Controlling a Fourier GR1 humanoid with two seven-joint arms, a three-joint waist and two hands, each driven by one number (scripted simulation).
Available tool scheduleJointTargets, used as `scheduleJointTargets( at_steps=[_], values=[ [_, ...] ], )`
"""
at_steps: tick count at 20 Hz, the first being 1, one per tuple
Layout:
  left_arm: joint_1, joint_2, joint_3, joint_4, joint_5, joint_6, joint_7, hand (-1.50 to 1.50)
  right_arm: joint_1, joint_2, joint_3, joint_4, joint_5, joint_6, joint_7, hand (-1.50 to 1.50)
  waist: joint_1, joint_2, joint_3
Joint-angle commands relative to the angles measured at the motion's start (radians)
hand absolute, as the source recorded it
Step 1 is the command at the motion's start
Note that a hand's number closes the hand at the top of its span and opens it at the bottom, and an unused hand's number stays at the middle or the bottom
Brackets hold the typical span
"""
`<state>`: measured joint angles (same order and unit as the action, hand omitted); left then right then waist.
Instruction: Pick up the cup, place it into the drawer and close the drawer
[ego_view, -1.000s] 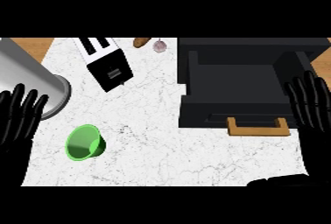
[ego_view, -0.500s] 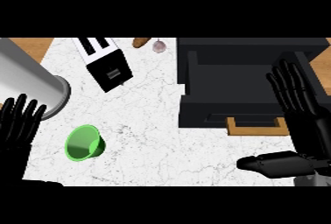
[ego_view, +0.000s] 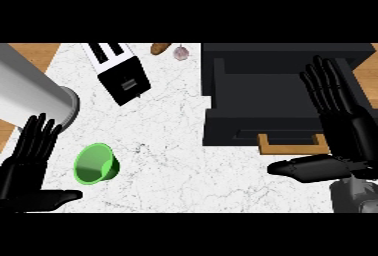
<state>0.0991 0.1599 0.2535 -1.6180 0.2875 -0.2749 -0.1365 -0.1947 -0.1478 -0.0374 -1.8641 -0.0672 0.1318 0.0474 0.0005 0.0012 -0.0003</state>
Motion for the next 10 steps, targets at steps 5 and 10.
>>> scheduleJointTargets(
  at_steps=[5, 10],
  values=[
    [-0.003, 0.023, 0.037, 0.307, -0.120, -0.037, -0.229, -1.50, -0.049, -0.037, -0.060, 0.014, -0.037, 0.029, 0.025, -1.50, -0.001, 0.000, 0.000],
    [-0.124, 0.020, 0.034, 0.536, -0.161, -0.024, -0.340, -1.50, -0.047, -0.021, -0.053, 0.016, -0.013, 0.018, 0.014, -1.50, -0.003, 0.000, 0.000]
  ],
)
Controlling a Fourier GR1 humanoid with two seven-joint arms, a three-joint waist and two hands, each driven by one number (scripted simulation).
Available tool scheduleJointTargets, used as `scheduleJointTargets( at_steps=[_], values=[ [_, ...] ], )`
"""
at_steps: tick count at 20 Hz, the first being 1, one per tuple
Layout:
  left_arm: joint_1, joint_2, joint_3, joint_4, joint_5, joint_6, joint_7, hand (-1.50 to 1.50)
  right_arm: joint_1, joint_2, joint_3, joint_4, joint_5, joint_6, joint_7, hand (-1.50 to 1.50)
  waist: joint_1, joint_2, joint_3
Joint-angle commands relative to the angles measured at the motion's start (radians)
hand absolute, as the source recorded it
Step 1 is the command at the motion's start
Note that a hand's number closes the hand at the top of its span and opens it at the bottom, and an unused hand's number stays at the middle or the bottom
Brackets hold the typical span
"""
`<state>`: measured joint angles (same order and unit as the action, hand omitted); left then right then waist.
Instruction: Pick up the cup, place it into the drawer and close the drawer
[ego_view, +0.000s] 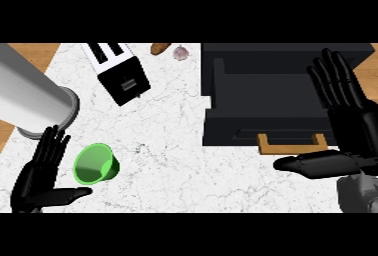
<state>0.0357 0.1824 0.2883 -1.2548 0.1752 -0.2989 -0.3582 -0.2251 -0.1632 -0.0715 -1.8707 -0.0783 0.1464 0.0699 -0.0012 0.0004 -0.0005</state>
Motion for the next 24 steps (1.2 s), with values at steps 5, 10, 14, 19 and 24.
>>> scheduleJointTargets(
  at_steps=[5, 10, 14, 19, 24],
  values=[
    [-0.091, 0.038, 0.027, 0.366, -0.088, 0.001, -0.239, -1.50, -0.068, -0.020, -0.030, -0.025, -0.025, -0.009, 0.106, -1.50, -0.002, 0.000, 0.000],
    [-0.266, 0.097, 0.047, 0.724, -0.142, -0.017, -0.441, -1.50, -0.020, -0.009, -0.009, -0.060, -0.019, 0.006, 0.094, -1.50, -0.008, 0.002, -0.001],
    [-0.310, 0.096, 0.043, 0.916, -0.189, 0.000, -0.632, -1.50, -0.066, -0.020, -0.033, -0.020, -0.031, 0.007, 0.089, -1.50, -0.010, 0.003, -0.002],
    [-0.365, 0.106, 0.058, 1.002, -0.183, 0.006, -0.696, -1.50, -0.013, -0.023, -0.048, -0.014, -0.041, 0.034, 0.037, -1.50, -0.015, 0.004, -0.002],
    [-0.400, 0.109, 0.061, 1.039, -0.185, 0.017, -0.713, -1.50, -0.089, -0.010, -0.025, 0.031, -0.016, 0.008, 0.061, -1.50, -0.015, 0.007, -0.003]
  ],
)
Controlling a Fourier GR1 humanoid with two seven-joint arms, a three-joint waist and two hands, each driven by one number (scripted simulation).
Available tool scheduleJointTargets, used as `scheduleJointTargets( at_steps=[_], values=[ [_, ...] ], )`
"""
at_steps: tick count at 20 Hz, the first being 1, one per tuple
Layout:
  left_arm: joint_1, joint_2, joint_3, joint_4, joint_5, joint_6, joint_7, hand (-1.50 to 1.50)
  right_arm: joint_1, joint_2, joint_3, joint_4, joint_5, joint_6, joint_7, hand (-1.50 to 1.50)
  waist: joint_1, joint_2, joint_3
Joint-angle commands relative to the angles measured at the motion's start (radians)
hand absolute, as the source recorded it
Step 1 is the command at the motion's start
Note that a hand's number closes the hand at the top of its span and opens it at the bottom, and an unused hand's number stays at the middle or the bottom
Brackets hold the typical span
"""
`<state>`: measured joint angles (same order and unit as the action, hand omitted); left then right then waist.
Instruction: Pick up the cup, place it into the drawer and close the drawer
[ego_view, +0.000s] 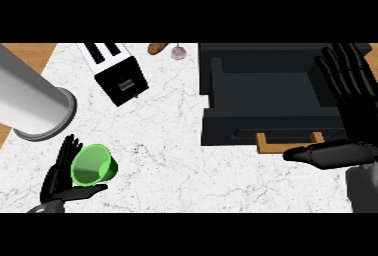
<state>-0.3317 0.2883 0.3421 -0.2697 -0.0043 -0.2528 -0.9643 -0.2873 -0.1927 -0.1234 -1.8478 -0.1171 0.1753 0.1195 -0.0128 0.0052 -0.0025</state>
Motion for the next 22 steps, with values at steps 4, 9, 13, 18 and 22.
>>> scheduleJointTargets(
  at_steps=[4, 9, 13, 18, 22],
  values=[
    [-0.065, -0.024, 0.002, 0.058, -0.011, 0.000, -0.111, -1.50, 0.034, -0.013, -0.016, -0.018, -0.023, 0.030, -0.022, -1.50, -0.010, 0.002, -0.001],
    [-0.075, -0.024, -0.013, 0.076, -0.025, -0.053, -0.118, -1.50, 0.058, -0.004, 0.008, -0.040, -0.011, 0.034, -0.016, -1.50, -0.014, 0.003, -0.001],
    [-0.059, -0.060, -0.022, 0.078, -0.023, -0.113, -0.132, -1.50, -0.002, -0.001, 0.005, -0.056, -0.005, -0.009, 0.054, -1.50, -0.010, 0.003, -0.002],
    [-0.067, -0.062, -0.028, 0.029, -0.021, -0.134, -0.191, 1.50, 0.012, -0.012, 0.005, -0.056, -0.001, 0.006, 0.047, -1.50, -0.017, 0.005, -0.004],
    [-0.093, -0.076, -0.002, -0.032, -0.022, 0.120, -0.233, 1.50, 0.003, -0.046, -0.040, -0.005, -0.023, 0.034, 0.012, -1.50, -0.011, 0.005, -0.001]
  ],
)
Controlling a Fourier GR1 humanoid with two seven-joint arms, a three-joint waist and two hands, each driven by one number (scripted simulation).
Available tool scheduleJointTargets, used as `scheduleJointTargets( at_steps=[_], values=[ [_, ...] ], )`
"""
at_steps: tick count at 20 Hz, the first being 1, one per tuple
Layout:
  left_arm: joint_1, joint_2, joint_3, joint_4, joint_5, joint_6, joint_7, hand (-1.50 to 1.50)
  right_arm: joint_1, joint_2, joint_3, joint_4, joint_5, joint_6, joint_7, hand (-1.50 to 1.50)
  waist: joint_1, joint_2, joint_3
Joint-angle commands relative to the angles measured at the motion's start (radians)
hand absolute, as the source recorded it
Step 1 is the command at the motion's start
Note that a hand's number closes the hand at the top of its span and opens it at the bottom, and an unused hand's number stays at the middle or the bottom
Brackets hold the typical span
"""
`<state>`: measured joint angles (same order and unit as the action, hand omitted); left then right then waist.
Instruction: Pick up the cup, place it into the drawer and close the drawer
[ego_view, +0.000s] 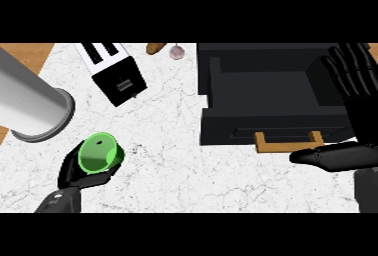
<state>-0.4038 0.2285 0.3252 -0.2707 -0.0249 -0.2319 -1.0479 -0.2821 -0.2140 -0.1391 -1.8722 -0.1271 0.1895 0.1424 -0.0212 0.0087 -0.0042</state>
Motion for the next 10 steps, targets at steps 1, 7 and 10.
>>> scheduleJointTargets(
  at_steps=[1, 7, 10],
  values=[
    [0.009, -0.062, 0.003, -0.035, -0.025, 0.200, -0.192, 1.50, -0.005, -0.017, -0.017, 0.011, -0.022, 0.019, 0.000, -1.50, -0.003, 0.001, 0.000],
    [-0.087, -0.094, 0.085, -0.023, 0.027, 0.358, -0.151, 1.50, 0.000, -0.021, -0.016, 0.019, -0.027, 0.037, -0.014, -1.50, -0.008, 0.001, 0.001],
    [-0.128, -0.092, 0.115, -0.046, 0.077, 0.191, -0.171, 1.50, -0.024, -0.007, -0.017, 0.019, -0.021, 0.009, -0.003, -1.50, -0.006, 0.001, 0.000]
  ],
)
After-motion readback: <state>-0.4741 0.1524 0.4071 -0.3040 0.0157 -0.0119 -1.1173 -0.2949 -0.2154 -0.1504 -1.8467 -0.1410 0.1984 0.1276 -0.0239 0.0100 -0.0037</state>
